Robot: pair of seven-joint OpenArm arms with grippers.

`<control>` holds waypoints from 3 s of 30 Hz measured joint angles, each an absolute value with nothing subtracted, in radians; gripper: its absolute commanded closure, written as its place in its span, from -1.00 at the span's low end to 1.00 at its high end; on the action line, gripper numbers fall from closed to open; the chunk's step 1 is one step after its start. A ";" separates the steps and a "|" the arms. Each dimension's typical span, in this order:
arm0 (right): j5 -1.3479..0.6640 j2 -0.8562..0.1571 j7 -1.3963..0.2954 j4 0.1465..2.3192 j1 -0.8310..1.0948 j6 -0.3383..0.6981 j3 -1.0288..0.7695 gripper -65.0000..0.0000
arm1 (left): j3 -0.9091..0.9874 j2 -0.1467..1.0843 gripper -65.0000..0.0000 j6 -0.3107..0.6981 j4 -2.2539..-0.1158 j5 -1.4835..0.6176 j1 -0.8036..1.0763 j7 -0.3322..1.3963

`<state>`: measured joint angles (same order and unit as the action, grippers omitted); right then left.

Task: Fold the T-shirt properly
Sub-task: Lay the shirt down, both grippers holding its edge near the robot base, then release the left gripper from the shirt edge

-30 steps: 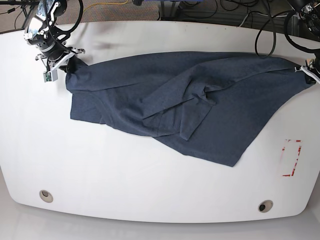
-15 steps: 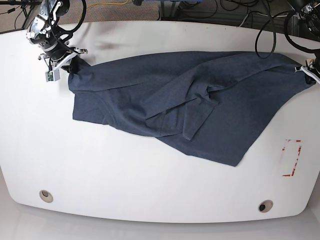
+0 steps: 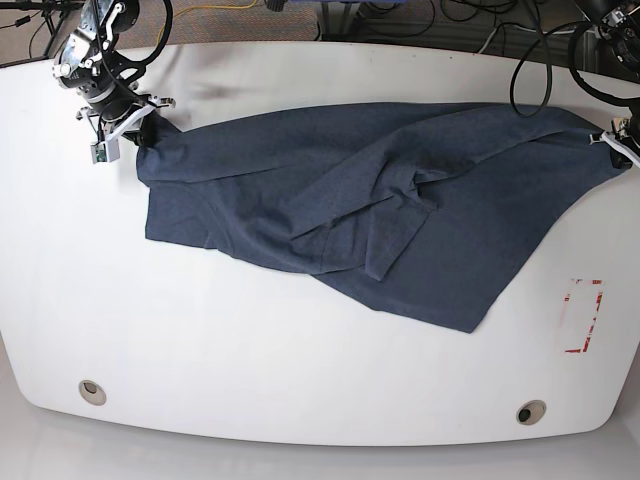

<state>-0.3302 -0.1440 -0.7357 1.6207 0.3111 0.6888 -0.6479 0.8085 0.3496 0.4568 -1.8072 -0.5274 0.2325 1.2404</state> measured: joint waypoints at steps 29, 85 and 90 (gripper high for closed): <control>-0.330 -0.144 -0.736 1.621 0.312 0.689 -0.648 1.00 | 0.809 0.350 1.00 0.457 -1.807 -0.527 0.233 1.240; -0.331 -0.142 -0.736 1.621 0.311 0.689 -0.648 1.00 | 0.829 0.360 0.80 0.578 -1.816 -0.516 0.424 1.240; -0.330 -0.142 -0.736 1.621 0.310 0.689 -0.648 1.00 | 0.706 0.389 0.43 0.581 -1.816 -0.538 0.418 1.240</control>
